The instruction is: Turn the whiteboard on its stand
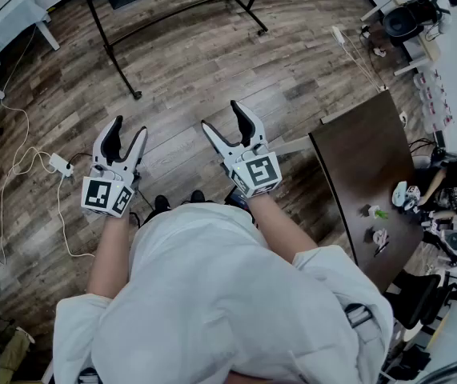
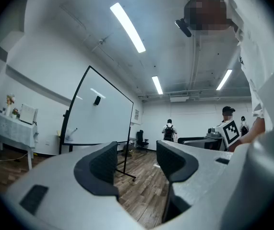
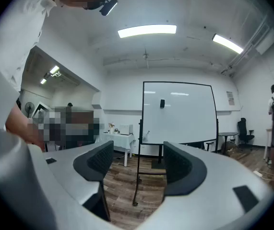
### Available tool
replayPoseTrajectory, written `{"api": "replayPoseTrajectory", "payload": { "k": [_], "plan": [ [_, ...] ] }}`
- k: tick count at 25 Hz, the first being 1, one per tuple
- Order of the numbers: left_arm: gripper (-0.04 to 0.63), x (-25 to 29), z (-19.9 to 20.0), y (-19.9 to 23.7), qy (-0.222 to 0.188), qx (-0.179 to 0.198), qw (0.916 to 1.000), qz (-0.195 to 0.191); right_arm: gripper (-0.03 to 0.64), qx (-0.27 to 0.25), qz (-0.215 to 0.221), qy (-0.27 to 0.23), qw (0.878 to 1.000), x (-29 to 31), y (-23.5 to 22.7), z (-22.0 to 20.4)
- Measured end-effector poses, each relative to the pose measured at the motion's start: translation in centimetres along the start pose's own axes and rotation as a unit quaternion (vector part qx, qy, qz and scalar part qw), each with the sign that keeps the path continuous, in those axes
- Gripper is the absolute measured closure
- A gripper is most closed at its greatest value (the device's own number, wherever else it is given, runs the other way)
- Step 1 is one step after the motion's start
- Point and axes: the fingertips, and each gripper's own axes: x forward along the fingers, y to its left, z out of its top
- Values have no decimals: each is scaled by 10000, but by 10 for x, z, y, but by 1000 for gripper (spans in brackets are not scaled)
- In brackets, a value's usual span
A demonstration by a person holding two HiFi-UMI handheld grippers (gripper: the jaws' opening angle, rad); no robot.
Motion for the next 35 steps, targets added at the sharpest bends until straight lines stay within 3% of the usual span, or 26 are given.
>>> {"api": "replayPoseTrajectory", "payload": {
  "k": [5,17,35],
  "plan": [
    [354,-9,19,3,-56,255,9997,32,296,26,-183,-23,9998,-1,2,5],
    [356,-27,0,4,20,-159,9999,-7,295,229,-334,-118,9991,-37,-14,-2],
    [356,-26,-9,5,127,-194,9997,-12,324,435,-548,79,9975,-48,-17,-21]
  ]
}}
